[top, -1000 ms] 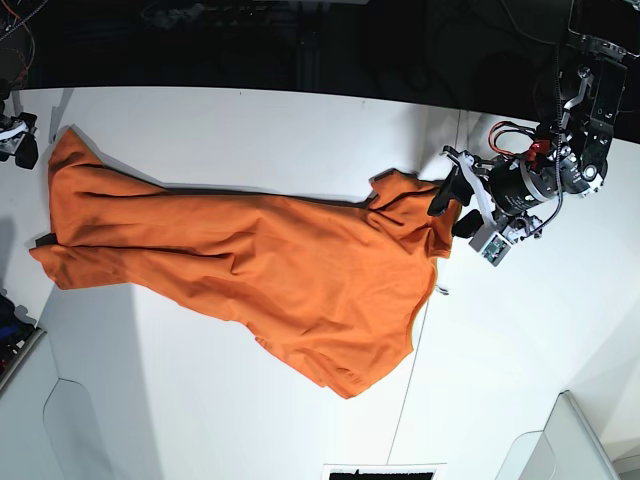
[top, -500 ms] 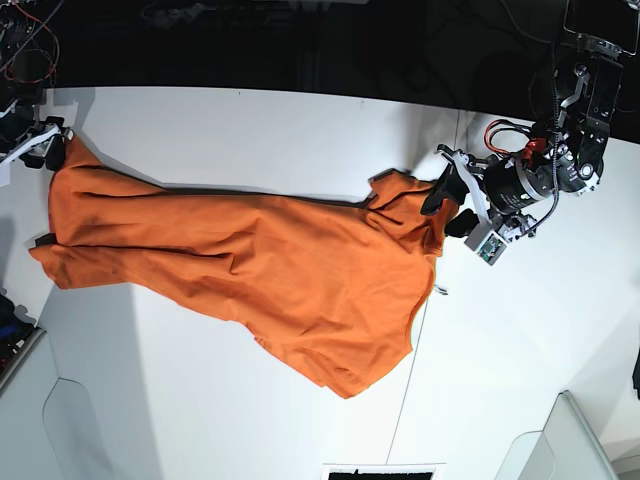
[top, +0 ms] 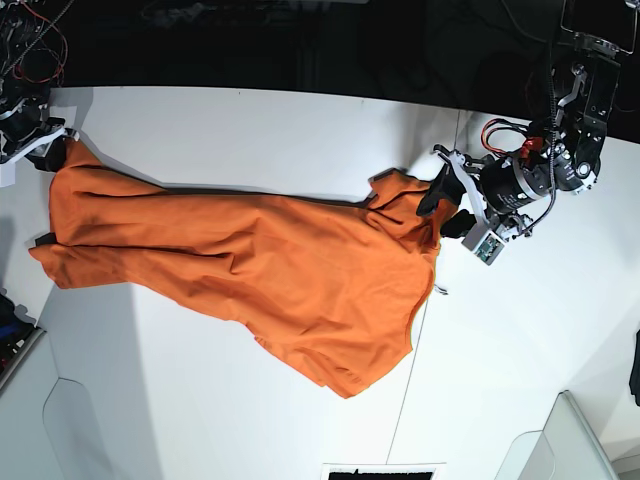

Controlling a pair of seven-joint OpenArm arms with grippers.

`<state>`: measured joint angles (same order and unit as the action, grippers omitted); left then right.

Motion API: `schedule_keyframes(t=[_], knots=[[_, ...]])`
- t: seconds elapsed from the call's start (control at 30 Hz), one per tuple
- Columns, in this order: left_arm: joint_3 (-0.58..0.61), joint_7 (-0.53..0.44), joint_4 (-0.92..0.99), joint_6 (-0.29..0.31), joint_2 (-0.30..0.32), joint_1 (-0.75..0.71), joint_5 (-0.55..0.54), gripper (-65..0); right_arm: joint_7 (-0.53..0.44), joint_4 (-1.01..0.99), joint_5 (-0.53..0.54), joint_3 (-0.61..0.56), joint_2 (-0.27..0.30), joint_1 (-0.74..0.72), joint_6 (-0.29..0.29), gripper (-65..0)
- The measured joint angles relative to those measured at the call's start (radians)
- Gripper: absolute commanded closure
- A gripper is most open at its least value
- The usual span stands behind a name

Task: Layout the t-shirt on the table in an organized manner, then fold the t-shirt properly
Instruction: 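Grasp the shirt edge with the right gripper and the shirt body with the left, then sweep the left gripper across the shirt, spreading the fabric flat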

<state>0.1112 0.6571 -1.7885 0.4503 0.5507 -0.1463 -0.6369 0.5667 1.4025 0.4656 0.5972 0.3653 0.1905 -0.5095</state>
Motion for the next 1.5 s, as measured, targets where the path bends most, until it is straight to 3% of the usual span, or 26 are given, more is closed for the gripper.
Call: schedule_keyframes(t=[0.07, 0.27, 0.33, 0.43, 0.53, 0.8, 0.9, 1.0, 1.2, 1.5], knots=[[0.000, 0.000, 0.000, 0.000, 0.000, 0.000, 0.000, -34.3, 0.014, 0.001, 0.006, 0.000, 0.000, 0.000, -0.003, 0.0], [0.001, 0.010, 0.000, 0.003, 0.001, 0.073, 0.000, -34.3, 0.083, 0.005, 0.040, 0.003, 0.000, 0.000, -0.003, 0.0], [0.001, 0.014, 0.000, 0.004, 0.001, 0.117, -0.047, -34.3, 0.107, 0.007, 0.058, 0.005, 0.001, 0.003, -0.003, 0.0], [0.016, 0.018, 0.000, 0.072, 0.000, 0.167, -0.114, -34.3, 0.116, 0.035, 0.085, 0.006, 0.000, 0.037, -0.005, 0.0], [0.103, 0.020, 0.000, 0.093, -0.025, 0.208, -0.112, -34.3, 0.119, 0.064, 0.106, 0.005, 0.000, 0.070, -0.008, 0.0], [0.508, 0.004, 0.017, 0.107, -0.227, 0.280, 0.134, -34.2, 0.137, 0.077, 0.107, 0.005, 0.000, 0.079, -0.011, 0.0], [0.596, -0.005, 0.077, 0.077, -0.305, 0.293, 0.203, -34.2, 0.137, 0.077, 0.106, 0.006, -0.003, 0.079, -0.011, 0.0], [0.621, -0.047, 0.167, 0.051, -0.396, 0.294, 0.275, -34.2, 0.141, 0.077, 0.106, 0.006, -0.008, 0.078, -0.011, 0.0], [0.624, -0.060, 0.328, 0.048, -0.554, 0.343, 0.290, -34.2, 0.154, 0.078, 0.130, 0.006, -0.013, 0.080, -0.011, 0.0], [0.623, -0.114, 0.496, 0.045, -0.694, 0.460, 0.338, -34.2, 0.208, 0.183, 0.155, 0.005, -0.014, 0.187, -0.034, 0.0]])
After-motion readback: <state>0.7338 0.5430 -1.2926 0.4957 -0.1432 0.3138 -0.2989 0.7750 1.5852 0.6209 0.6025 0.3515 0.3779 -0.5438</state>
